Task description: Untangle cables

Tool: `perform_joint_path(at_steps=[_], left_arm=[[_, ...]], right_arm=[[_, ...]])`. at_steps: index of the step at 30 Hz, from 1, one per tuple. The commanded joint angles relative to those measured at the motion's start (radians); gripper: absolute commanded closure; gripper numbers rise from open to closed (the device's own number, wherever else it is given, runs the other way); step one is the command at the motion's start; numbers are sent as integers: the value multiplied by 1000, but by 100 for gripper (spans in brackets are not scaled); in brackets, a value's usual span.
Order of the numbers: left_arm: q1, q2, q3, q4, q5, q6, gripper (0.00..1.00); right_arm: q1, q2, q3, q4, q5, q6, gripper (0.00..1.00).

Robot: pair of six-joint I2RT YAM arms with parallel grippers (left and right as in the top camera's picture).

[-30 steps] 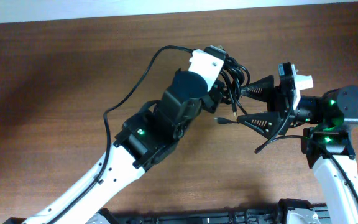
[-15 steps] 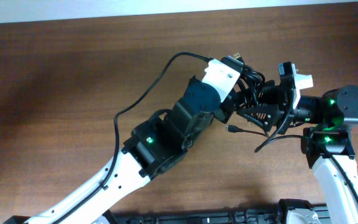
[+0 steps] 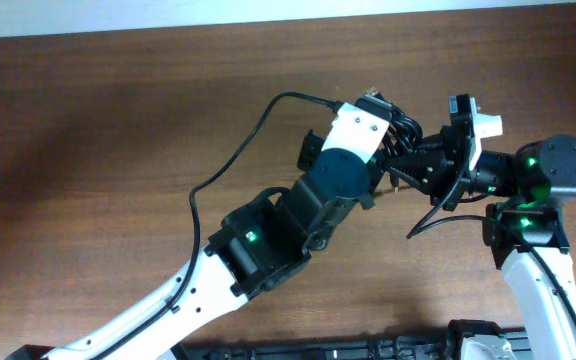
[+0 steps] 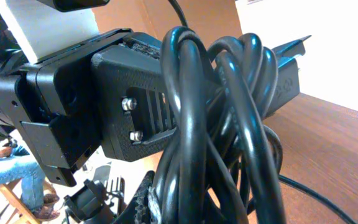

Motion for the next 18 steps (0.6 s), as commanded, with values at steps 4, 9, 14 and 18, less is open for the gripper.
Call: perform_joint_path(at_steps=[4, 9, 14, 18], left_arm=[[40, 15, 10, -2, -210, -156, 100], [84, 15, 10, -31, -190, -291, 100], [133, 15, 10, -48, -112, -301, 100], [173, 15, 10, -52, -41, -319, 100]], right_arm=[[5, -10, 3, 12, -53, -13, 96], [5, -10, 3, 12, -53, -13, 96], [5, -10, 3, 12, -52, -13, 96], [5, -10, 3, 12, -52, -13, 96]])
